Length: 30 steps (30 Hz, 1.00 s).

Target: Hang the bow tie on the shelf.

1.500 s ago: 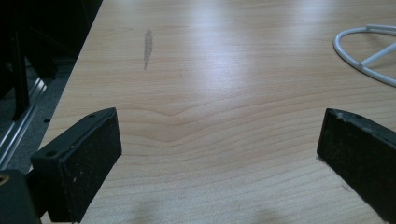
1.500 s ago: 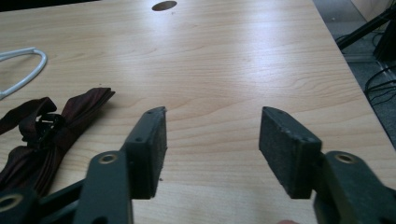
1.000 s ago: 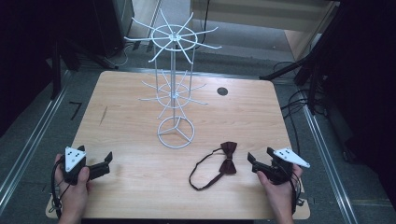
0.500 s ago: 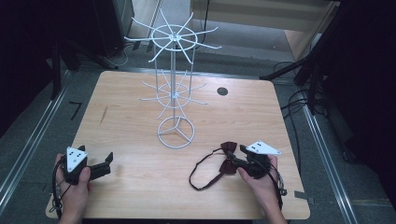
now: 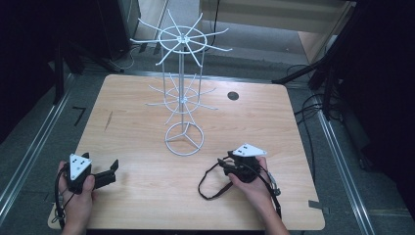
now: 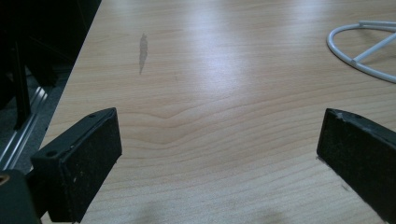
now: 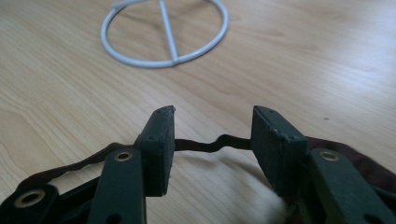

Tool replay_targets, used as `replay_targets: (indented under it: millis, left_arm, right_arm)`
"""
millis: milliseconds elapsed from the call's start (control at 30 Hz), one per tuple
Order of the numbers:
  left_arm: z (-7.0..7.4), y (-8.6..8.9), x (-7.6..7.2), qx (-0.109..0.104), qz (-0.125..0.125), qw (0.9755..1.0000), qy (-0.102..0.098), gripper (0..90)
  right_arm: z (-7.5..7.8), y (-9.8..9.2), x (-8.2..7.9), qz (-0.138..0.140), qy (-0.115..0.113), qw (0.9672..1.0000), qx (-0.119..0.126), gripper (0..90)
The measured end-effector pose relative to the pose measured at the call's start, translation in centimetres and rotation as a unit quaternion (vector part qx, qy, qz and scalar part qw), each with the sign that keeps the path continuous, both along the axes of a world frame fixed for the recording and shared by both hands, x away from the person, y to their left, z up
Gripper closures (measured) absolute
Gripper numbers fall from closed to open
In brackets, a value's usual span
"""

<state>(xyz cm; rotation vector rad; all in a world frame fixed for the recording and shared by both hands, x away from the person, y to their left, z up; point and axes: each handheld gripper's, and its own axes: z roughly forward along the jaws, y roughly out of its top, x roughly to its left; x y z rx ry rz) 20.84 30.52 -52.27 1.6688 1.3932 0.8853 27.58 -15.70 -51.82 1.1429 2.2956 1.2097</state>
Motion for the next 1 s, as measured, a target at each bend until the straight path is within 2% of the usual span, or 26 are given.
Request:
replay_targets:
  millis: [167,267,367,500,567,700,800,900,933,1000]
  left_arm:
    - [0.0,0.0,0.0,-0.001,0.0,1.0,0.003,0.6]
    - [0.0,0.0,0.1,0.001,0.001,1.0,0.004,0.6]
    - [0.0,0.0,0.1,0.001,0.001,1.0,0.003,0.6]
    - [0.0,0.0,0.1,-0.001,0.0,1.0,0.004,0.6]
    - [0.0,0.0,0.1,0.001,-0.001,1.0,0.004,0.6]
    - [0.0,0.0,0.1,0.0,0.0,1.0,0.004,0.7]
    - [0.0,0.0,0.1,-0.001,-0.001,1.0,0.005,0.7]
    - [0.0,0.0,0.1,-0.001,-0.004,1.0,0.006,0.7]
    - [0.0,0.0,0.1,-0.002,-0.003,1.0,0.006,0.8]
    - [0.0,0.0,0.1,-0.002,-0.003,1.0,0.006,0.8]
  right_arm:
    - [-0.7,0.9,0.1,0.021,0.001,0.9997,-0.015,48.1]
    - [-0.9,1.2,0.1,0.03,-0.007,0.9994,-0.019,44.2]
    - [-1.1,1.4,0.5,0.026,-0.006,0.9995,-0.018,44.1]
    - [-1.1,1.5,0.6,0.019,-0.017,0.9995,-0.021,42.1]
    - [-0.9,1.2,0.7,0.011,-0.021,0.9997,-0.011,40.0]
    - [-1.1,0.8,1.2,-0.005,-0.023,0.9996,-0.012,35.7]
    - [-1.0,0.3,1.6,-0.016,-0.02,0.9997,0.004,36.2]
    - [-1.0,-0.1,1.7,-0.017,-0.013,0.9998,0.003,35.8]
    - [-1.3,-0.6,2.0,-0.02,0.0,0.9998,0.003,35.5]
    - [-1.4,-0.7,2.1,-0.022,0.005,0.9998,0.001,35.5]
